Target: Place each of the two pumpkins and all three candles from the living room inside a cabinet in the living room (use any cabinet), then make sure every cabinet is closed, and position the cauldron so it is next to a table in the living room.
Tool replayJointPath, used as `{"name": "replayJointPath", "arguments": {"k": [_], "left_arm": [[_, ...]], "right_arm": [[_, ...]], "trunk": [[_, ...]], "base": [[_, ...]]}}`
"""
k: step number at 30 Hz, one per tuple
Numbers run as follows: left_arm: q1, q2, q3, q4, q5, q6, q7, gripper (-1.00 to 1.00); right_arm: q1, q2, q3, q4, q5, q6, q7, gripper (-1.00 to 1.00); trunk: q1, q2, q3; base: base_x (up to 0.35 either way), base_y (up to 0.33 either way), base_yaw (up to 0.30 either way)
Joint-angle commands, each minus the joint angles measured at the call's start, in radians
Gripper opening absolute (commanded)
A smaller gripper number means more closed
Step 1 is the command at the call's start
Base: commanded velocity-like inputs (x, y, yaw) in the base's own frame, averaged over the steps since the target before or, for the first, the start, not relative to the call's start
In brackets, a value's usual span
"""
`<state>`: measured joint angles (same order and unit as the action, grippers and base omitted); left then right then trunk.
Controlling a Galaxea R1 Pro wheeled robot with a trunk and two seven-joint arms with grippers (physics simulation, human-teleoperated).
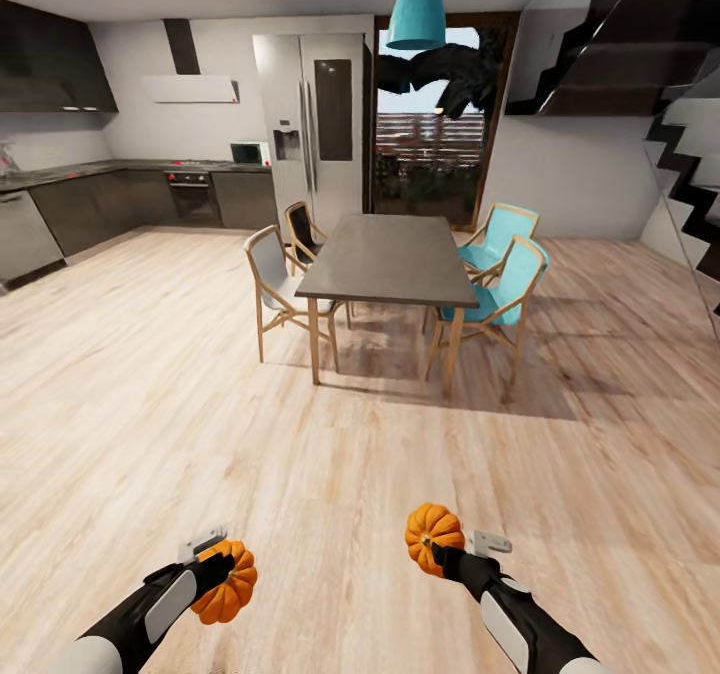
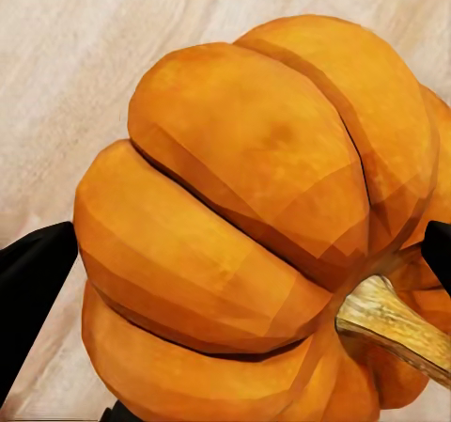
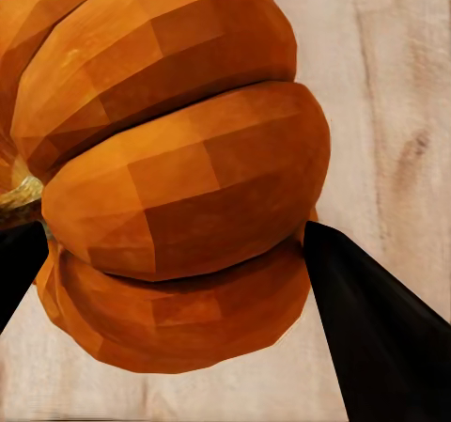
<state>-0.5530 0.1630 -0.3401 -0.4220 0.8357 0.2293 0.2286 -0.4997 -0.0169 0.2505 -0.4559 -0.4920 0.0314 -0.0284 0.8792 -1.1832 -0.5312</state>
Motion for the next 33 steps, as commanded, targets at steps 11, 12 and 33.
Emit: {"name": "replayJointPath", "arguments": {"k": [11,12,33], "left_arm": [[0.0,0.001,-0.008,-0.003,0.008,0.002,0.008,-1.0],[-0.001,0.001,-0.008,-0.003,0.008,0.002,0.008,-1.0],[-0.001,0.001,-0.008,-0.003,0.008,0.002,0.006,-1.0]], "right_arm": [[0.0,0.002,0.006,-0.001,-0.007,0.003,-0.004,-1.0],[0.0,0.002,0.006,-0.002,-0.007,0.003,-0.003,-1.0],[0.0,0.013,0.006,-0.002,-0.005,0.004,-0.003,-1.0]], "trunk": [[0.0,-0.001,-0.001],[0.0,-0.001,-0.001],[0.0,-0.001,-0.001]], "base": [[0.0,0.0,0.291],[0.0,0.0,0.291],[0.0,0.0,0.291]]}}
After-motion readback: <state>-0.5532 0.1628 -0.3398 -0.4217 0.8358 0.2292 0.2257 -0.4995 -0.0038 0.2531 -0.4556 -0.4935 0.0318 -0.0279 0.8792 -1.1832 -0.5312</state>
